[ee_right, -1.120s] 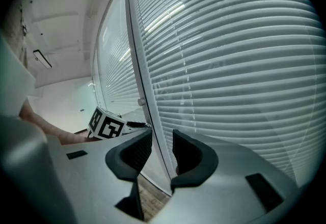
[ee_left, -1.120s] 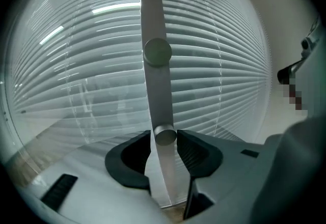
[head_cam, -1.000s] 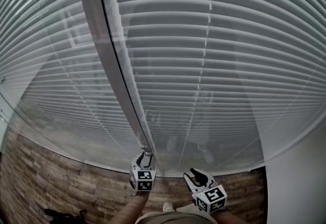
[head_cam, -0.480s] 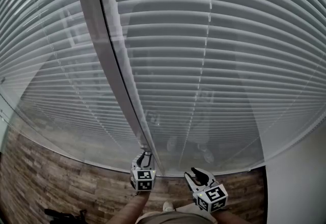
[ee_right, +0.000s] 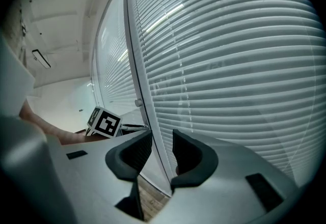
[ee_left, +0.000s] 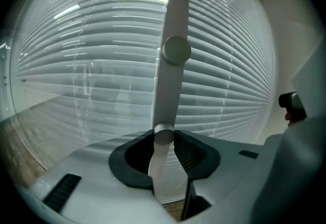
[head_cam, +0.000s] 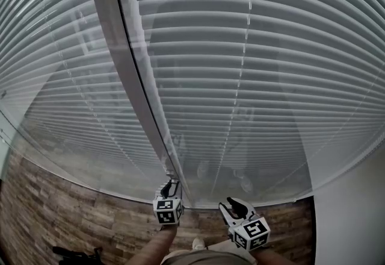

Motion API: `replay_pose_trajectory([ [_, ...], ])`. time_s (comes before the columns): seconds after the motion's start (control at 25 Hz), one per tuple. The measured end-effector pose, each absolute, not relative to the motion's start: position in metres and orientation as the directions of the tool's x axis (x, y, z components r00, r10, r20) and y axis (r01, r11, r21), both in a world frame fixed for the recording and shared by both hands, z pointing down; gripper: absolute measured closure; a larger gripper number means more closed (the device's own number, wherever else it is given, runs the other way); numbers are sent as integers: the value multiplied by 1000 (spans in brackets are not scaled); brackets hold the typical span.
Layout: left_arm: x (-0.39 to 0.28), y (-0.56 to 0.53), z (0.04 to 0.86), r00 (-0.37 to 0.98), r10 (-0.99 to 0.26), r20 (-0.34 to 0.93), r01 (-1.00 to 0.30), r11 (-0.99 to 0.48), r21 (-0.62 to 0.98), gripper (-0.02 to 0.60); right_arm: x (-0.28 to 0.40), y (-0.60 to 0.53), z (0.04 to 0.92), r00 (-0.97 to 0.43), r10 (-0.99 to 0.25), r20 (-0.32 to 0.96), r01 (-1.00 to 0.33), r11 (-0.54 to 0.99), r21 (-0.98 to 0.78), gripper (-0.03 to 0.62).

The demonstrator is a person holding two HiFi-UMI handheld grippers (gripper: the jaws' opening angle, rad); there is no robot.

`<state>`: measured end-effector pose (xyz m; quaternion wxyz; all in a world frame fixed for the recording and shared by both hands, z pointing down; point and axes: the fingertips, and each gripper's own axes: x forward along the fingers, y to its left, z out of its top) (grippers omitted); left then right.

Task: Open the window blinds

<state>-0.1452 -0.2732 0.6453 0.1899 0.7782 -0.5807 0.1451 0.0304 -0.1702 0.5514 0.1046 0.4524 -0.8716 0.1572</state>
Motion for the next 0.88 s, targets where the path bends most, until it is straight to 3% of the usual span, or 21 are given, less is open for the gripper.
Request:
replay_pose_trajectory([
  [0.56, -146, -271, 646, 335, -834, 438, -934, -232, 273, 445, 34, -175, 538, -558, -772, 304, -829, 533, -169, 473],
  [0.88, -143, -270, 642, 314, -841, 442, -949, -269, 163, 443, 37, -172, 539, -553, -775, 306, -833, 526, -172, 473],
])
